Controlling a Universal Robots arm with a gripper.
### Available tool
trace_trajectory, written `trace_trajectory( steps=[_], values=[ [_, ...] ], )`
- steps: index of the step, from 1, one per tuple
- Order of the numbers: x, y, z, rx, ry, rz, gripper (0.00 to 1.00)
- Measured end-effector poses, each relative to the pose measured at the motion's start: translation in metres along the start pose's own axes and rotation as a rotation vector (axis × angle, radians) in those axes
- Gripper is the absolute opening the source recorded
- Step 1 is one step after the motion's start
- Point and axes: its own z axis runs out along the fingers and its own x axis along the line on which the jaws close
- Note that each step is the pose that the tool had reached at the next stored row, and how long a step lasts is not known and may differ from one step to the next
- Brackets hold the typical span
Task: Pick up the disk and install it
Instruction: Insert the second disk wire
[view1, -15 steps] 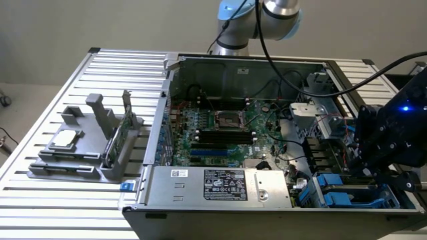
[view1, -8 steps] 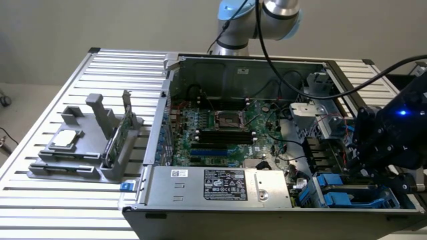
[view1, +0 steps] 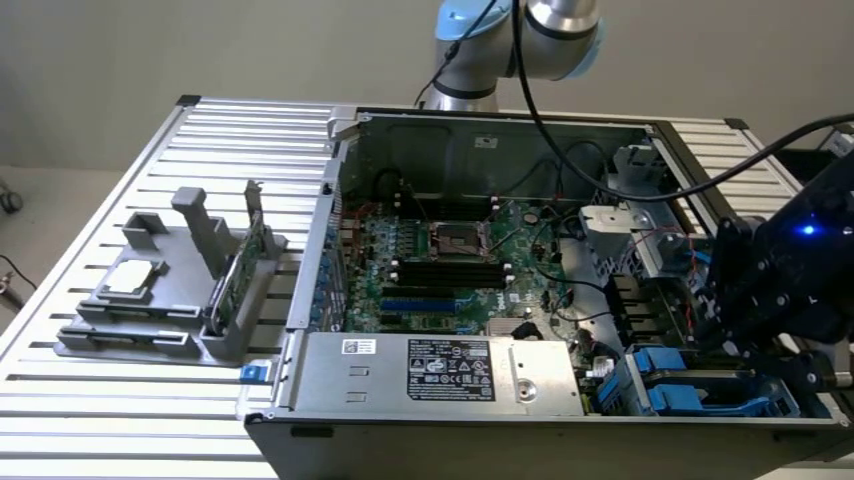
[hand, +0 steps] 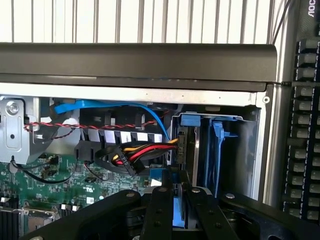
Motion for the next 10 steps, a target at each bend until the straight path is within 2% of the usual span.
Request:
trace_trajectory(
  steps=[6,10],
  values=[
    [-0.0016,-0.0001,0.0014,-0.0004,0.0003,0.003,0.16],
    [-0.0023,-0.0001,0.0028,-0.0006,0.0024,0.004,0.16]
  ],
)
